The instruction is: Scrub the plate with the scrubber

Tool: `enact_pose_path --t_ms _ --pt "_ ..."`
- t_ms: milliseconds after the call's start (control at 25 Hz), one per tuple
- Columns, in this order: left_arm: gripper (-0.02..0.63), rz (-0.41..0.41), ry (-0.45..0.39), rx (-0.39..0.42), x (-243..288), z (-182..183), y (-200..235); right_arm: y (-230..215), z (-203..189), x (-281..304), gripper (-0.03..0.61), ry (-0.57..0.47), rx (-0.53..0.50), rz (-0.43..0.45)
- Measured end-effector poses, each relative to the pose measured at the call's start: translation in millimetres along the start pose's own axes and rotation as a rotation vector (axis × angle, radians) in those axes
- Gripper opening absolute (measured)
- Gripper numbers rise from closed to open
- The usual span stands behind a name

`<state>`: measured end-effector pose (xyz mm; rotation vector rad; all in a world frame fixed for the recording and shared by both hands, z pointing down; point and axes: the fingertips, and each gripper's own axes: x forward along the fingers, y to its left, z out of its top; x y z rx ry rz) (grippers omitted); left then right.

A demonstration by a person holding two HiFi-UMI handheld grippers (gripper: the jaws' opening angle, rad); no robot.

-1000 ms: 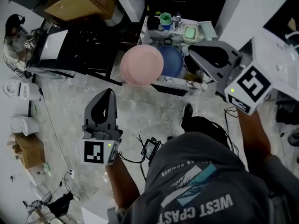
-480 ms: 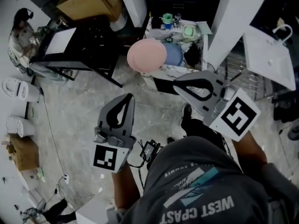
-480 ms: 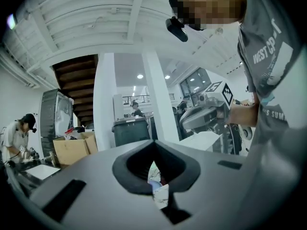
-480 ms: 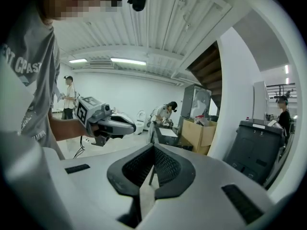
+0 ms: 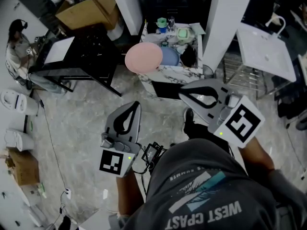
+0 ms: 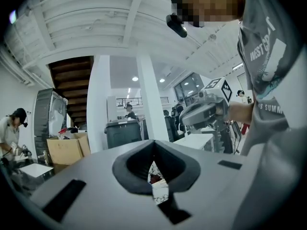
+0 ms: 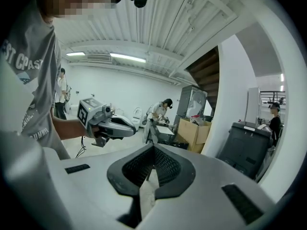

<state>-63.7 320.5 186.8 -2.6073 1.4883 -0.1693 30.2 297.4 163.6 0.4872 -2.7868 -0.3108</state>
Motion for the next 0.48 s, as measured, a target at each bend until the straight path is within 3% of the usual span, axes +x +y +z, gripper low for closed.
enact_pose_path --t_ms 480 --pt "0.002 0.030 -0.051 0.000 -29 7 -10 28 12 -13 0.028 0.015 -0.060 0.005"
